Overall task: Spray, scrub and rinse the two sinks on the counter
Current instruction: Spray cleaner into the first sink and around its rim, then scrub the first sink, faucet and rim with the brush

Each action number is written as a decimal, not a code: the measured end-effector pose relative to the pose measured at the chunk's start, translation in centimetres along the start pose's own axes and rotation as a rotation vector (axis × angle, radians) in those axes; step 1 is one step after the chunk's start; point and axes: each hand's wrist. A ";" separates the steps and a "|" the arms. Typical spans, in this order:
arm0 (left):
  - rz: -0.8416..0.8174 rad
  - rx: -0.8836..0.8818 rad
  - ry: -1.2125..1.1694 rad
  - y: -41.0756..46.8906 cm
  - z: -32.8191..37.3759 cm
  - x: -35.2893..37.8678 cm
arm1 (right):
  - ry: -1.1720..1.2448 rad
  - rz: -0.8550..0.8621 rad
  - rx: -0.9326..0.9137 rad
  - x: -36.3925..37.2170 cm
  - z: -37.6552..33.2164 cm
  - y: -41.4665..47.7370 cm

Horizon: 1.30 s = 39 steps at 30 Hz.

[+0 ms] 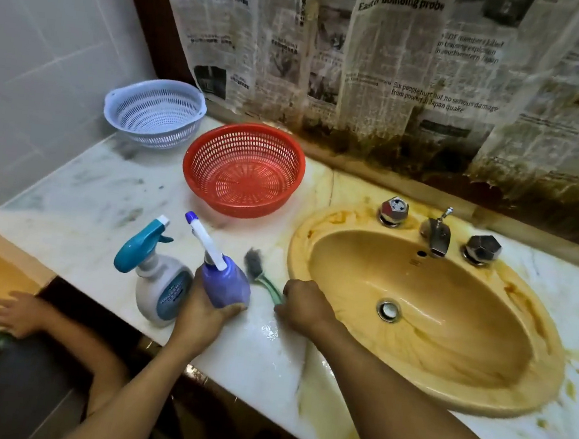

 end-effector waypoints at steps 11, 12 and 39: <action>0.012 0.005 -0.017 2.7 0.1 0.4 | 0.070 0.152 0.120 -1.6 -1.6 -0.7; 0.072 -0.014 0.039 2.4 0.3 1.0 | 0.099 0.158 0.117 -2.2 -1.3 -1.1; -0.023 0.219 0.790 -0.2 1.4 14.9 | 0.173 0.659 0.483 -13.4 33.8 -21.6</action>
Point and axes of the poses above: each hand's wrist, its own y-axis towards the middle knuckle, its own x-axis out of the palm, z = x × y, and after that the axes turned 1 degree about -z, right-handed
